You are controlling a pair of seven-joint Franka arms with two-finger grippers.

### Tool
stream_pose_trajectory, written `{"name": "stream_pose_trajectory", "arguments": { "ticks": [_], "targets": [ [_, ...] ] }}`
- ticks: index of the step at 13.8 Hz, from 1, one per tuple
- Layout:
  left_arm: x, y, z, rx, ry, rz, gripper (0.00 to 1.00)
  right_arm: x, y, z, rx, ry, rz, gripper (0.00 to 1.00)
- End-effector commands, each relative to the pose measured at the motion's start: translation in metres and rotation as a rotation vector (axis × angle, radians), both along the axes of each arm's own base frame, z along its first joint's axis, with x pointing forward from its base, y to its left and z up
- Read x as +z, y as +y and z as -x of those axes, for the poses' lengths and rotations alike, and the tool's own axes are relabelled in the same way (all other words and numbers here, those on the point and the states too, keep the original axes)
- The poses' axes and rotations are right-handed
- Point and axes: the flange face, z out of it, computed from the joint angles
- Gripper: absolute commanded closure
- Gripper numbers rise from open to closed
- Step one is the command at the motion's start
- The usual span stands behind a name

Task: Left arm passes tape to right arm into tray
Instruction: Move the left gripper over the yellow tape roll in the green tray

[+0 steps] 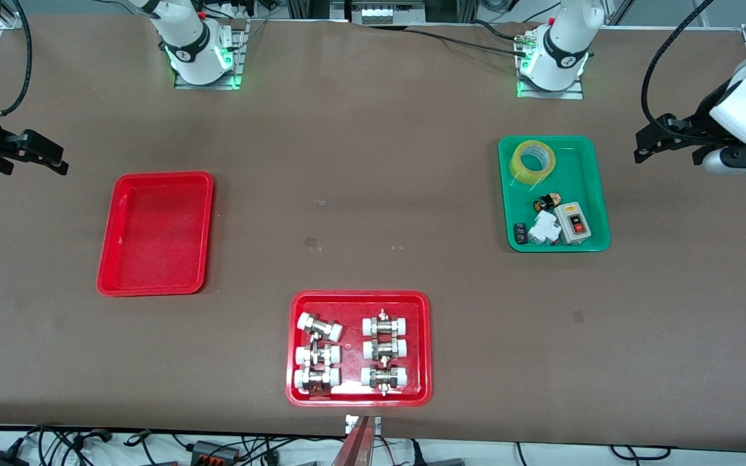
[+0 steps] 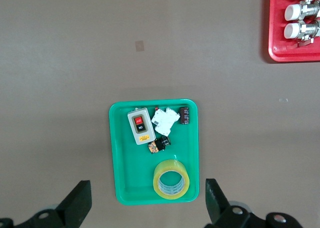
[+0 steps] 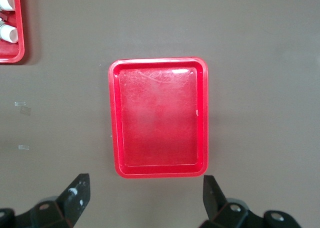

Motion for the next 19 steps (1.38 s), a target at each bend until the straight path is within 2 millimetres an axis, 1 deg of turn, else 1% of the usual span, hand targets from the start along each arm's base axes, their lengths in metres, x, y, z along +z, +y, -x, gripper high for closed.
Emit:
{"name": "stream_pose_trajectory", "arguments": {
  "ticks": [1, 3, 4, 5, 6, 7, 9, 10, 12, 13, 15, 17, 19],
  "targets": [
    [0.003, 0.002, 0.001, -0.003, 0.005, 0.01, 0.0, 0.006, -0.001, 0.005, 0.004, 0.0, 0.0, 0.0],
    [0.005, 0.001, 0.001, -0.008, 0.001, 0.014, 0.0, 0.006, -0.001, 0.005, 0.004, 0.0, 0.0, 0.0],
    [0.0, -0.001, 0.0, -0.026, 0.013, 0.017, 0.0, 0.006, 0.0, 0.005, 0.005, 0.002, 0.0, 0.0],
    [-0.008, -0.005, -0.002, -0.043, 0.04, 0.015, 0.0, 0.007, -0.001, 0.005, 0.004, 0.0, 0.0, 0.0],
    [-0.016, -0.005, 0.002, -0.051, 0.094, 0.014, 0.0, 0.007, -0.001, 0.005, 0.004, -0.001, 0.0, 0.0],
    [-0.03, -0.003, 0.005, -0.05, 0.168, 0.011, 0.0, 0.006, 0.0, 0.004, 0.005, 0.0, 0.0, 0.0],
    [-0.088, -0.002, 0.014, -0.024, 0.327, 0.007, 0.0, 0.006, -0.001, 0.004, 0.004, 0.003, 0.0, 0.0],
    [-0.116, -0.002, 0.018, 0.006, 0.365, 0.001, 0.0, 0.006, -0.002, 0.004, 0.013, 0.006, 0.0, 0.0],
    [-0.184, 0.002, 0.034, 0.05, 0.445, 0.001, 0.0, 0.006, -0.003, 0.004, 0.01, 0.009, 0.0, 0.0],
    [-0.22, 0.006, 0.046, 0.066, 0.458, 0.01, 0.0, 0.004, -0.003, 0.003, 0.002, 0.011, -0.002, 0.0],
    [-0.281, 0.007, 0.076, 0.093, 0.477, 0.027, 0.0, 0.005, -0.002, 0.002, 0.006, 0.009, -0.008, 0.0],
    [-0.327, 0.008, 0.1, 0.119, 0.495, 0.044, 0.0, 0.004, -0.002, 0.002, 0.002, 0.009, -0.008, 0.0],
    [-0.359, 0.011, 0.121, 0.128, 0.508, 0.039, 0.0, 0.004, -0.002, 0.002, 0.001, 0.009, -0.008, 0.0]
  ]
}}
